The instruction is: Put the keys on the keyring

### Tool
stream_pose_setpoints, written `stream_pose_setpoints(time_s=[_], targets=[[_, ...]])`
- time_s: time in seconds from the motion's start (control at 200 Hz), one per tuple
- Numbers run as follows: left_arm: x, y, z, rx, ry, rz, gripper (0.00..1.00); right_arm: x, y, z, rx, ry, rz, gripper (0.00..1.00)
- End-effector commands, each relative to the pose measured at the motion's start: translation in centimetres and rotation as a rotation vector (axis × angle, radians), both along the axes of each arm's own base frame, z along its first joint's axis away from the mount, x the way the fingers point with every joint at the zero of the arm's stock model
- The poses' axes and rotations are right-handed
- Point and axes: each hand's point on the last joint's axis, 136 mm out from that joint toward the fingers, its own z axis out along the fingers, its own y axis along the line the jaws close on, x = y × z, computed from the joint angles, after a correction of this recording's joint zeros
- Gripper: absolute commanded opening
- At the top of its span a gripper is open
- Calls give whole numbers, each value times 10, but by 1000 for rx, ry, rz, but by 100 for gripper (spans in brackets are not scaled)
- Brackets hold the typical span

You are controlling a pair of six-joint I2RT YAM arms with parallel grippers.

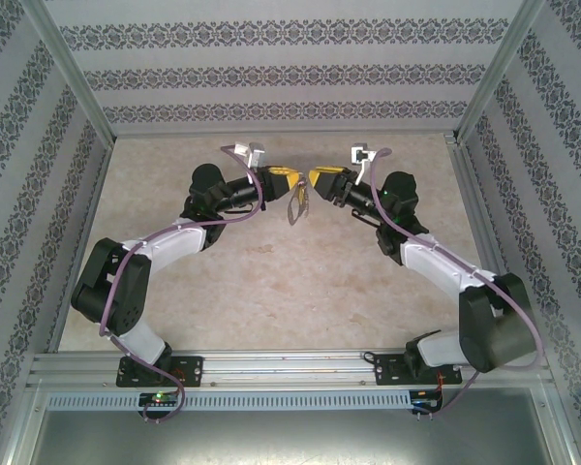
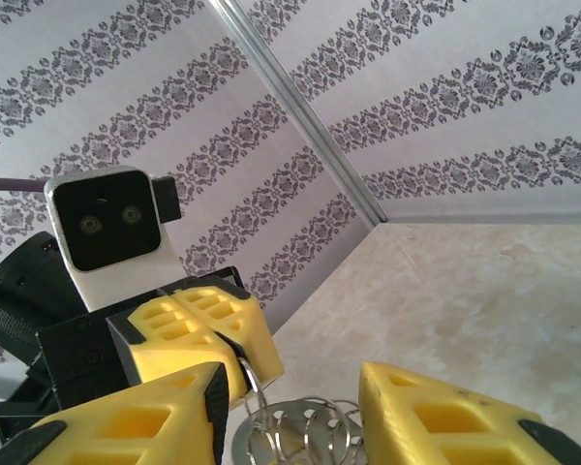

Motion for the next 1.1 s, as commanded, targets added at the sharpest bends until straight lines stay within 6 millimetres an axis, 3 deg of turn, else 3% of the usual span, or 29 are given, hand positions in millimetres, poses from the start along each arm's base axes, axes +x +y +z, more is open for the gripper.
stream_pose_setpoints(time_s=[0.0, 0.19, 1.094], targets=[[-14, -1, 34, -66, -96, -13, 0, -2, 2, 32, 89, -73, 55, 38], [-15, -2, 32, -56, -94, -13, 0, 0, 6, 32, 119, -73, 87, 32], [-14, -7, 32, -35, -105, -15, 0, -10, 22, 3, 91, -35, 144, 32]])
